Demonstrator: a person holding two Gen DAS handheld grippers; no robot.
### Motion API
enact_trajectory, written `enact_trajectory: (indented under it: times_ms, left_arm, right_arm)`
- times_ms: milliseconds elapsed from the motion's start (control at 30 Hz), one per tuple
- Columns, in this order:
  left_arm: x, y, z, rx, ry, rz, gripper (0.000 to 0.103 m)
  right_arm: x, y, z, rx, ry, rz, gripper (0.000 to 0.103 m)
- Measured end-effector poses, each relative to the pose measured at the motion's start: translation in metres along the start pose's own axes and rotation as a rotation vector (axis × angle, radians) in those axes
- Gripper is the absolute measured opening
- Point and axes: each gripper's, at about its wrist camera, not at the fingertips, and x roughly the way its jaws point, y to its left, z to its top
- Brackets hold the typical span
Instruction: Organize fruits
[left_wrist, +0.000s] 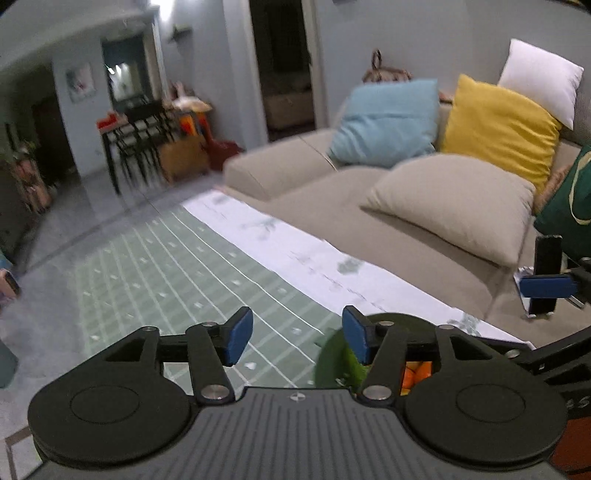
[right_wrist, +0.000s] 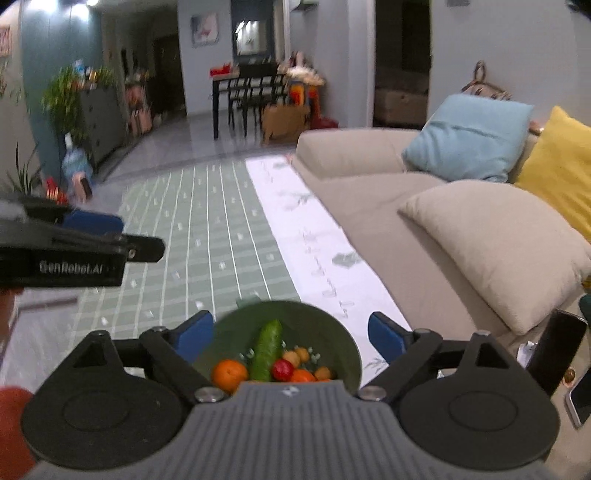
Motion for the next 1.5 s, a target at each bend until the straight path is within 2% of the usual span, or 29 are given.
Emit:
enact_trajectory:
  times_ms: [67, 200, 300, 500, 600, 733, 1033, 1267, 1500]
  left_arm:
    - [-0.013, 0.0, -0.005, 0.008, -0.043, 0.039, 0.083]
    - [-0.032, -0.003, -0.019, 0.062, -0.103, 0.142, 0.084]
    - [-0.04, -0.002, -0.03, 0.067, -0.115, 0.18, 0.087]
    - [-0.041, 0.008, -0.055, -0.046, -0.052, 0.162, 0.089]
    - [-0.036, 0.011, -0.07, -0.09, 0.006, 0.188, 0.089]
    - [-0.035, 0.014, -0.085, -0.119, 0.053, 0.187, 0.089]
    - [-0.022, 0.003, -0.097, -0.092, 0.125, 0.175, 0.089]
    - [-0.016, -0.006, -0.099, -0.056, 0.171, 0.161, 0.089]
    - [-0.015, -0.007, -0.098, -0.053, 0.174, 0.158, 0.089]
  right_arm:
    - [-0.016, 0.005, -0.004, 0.02, -0.032, -0.01, 0.092]
    - [-0.038, 0.015, -0.018, 0.027, -0.06, -0.054, 0.094]
    - [-0.05, 0.018, -0.031, 0.059, -0.073, -0.054, 0.097]
    - [-0.062, 0.028, -0.057, 0.069, -0.097, -0.091, 0.098]
    - [-0.059, 0.03, -0.065, 0.061, -0.089, -0.105, 0.098]
    - [-0.051, 0.03, -0.074, 0.056, -0.055, -0.122, 0.098]
    - [-0.022, 0.027, -0.084, 0.043, 0.066, -0.117, 0.098]
    - [-0.014, 0.023, -0.083, 0.056, 0.086, -0.112, 0.098]
    - [-0.012, 0.02, -0.083, 0.063, 0.092, -0.111, 0.098]
